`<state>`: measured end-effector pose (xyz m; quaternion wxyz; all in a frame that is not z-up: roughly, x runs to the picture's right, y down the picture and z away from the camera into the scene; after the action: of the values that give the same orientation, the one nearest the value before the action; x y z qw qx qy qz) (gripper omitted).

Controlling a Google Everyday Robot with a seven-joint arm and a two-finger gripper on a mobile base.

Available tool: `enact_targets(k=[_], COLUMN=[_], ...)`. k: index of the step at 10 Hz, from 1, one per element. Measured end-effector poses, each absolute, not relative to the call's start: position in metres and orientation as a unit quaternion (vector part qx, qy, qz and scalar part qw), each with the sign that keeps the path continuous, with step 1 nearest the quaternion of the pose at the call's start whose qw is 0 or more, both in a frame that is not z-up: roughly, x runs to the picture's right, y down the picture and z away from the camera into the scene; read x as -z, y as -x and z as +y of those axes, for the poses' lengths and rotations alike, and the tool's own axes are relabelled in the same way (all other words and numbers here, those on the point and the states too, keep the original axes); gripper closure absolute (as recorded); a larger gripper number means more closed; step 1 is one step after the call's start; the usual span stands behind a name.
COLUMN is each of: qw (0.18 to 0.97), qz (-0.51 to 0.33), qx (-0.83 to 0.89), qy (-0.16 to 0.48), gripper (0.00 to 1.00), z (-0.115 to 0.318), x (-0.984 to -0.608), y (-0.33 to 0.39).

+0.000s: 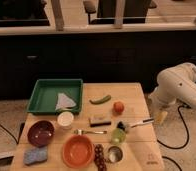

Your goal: Place apple in paper cup

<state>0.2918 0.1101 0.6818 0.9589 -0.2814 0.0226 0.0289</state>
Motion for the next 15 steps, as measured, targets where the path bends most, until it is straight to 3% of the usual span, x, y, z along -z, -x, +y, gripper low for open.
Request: enact_targets(k=[15], qw=[0.959], qz=[0.024], qx=[-0.017], qy=[0.282], gripper=[0.2], z=[0.1104], x=[-0.6882], y=[-0.289])
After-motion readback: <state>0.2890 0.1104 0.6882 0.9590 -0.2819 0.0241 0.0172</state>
